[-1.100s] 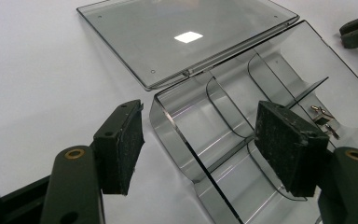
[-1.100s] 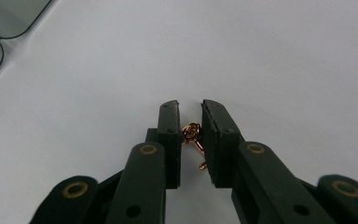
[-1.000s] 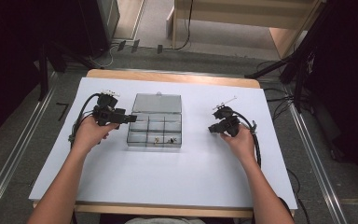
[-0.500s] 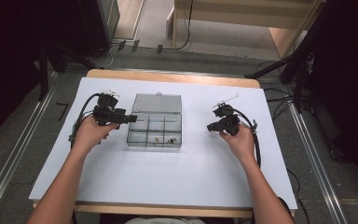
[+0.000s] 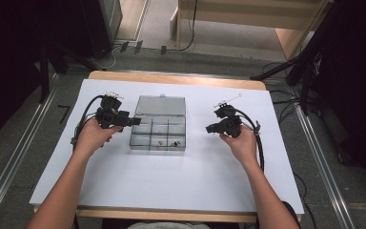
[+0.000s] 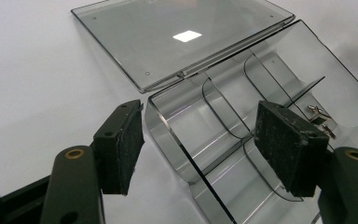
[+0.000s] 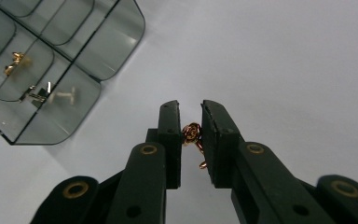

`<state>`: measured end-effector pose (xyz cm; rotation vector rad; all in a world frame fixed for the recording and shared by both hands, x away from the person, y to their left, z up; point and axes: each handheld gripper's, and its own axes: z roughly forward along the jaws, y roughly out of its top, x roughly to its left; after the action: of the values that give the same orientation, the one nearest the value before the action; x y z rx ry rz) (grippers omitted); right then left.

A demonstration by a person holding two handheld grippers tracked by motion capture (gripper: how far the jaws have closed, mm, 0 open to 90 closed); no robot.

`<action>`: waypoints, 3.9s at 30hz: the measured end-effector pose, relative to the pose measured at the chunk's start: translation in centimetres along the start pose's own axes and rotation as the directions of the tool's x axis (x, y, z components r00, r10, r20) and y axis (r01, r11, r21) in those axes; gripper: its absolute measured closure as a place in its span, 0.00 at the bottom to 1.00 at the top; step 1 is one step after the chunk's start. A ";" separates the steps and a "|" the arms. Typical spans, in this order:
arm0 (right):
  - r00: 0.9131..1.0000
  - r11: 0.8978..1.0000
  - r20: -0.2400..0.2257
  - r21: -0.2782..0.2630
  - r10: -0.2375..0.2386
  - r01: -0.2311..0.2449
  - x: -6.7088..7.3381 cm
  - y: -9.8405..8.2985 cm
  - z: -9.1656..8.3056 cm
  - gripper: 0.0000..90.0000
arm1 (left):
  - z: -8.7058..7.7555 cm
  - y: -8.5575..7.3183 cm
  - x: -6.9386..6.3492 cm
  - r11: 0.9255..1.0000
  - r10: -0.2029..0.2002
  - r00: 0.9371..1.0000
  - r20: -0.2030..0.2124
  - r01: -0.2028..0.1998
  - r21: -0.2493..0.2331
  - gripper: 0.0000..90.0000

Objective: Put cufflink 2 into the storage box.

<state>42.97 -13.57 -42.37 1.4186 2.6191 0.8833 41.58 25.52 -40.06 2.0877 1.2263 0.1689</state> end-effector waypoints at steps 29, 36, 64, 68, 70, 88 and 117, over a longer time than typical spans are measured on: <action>0.995 0.996 -0.071 -0.047 -0.075 0.071 5.0 1.9 -0.8 0.89 | 0.2 0.3 -0.2 1.000 0.003 1.000 0.006 -0.003 0.019 0.37; 0.994 0.996 -0.083 -0.049 -0.076 0.073 5.9 2.4 -0.7 0.89 | 0.2 0.3 -0.2 1.000 -0.003 1.000 0.009 0.003 0.023 0.37; 0.978 0.988 -0.143 -0.058 -0.150 0.143 10.4 4.3 1.1 0.89 | 0.0 0.5 -0.5 1.000 0.005 1.000 0.007 -0.005 0.020 0.37; 0.976 0.988 -0.153 -0.056 -0.154 0.147 10.8 4.5 1.5 0.89 | 0.0 0.5 -0.6 1.000 0.005 1.000 0.006 -0.005 0.024 0.37; 0.975 0.987 -0.157 -0.051 -0.158 0.152 11.0 4.6 1.8 0.89 | 0.0 0.5 -0.6 1.000 0.005 1.000 0.007 -0.005 0.021 0.37; 0.964 0.987 -0.210 -0.032 -0.163 0.160 12.1 4.8 4.2 0.88 | 0.0 0.5 -0.3 1.000 0.003 1.000 0.006 -0.003 0.023 0.37; 0.960 0.984 -0.222 0.016 -0.172 0.180 13.1 4.0 7.7 0.88 | 0.0 0.5 -0.4 1.000 0.005 1.000 0.006 -0.005 0.019 0.37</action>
<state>40.62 1.89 -43.80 1.1297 2.8796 1.0284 41.75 25.06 -39.72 2.1060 1.2234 0.1535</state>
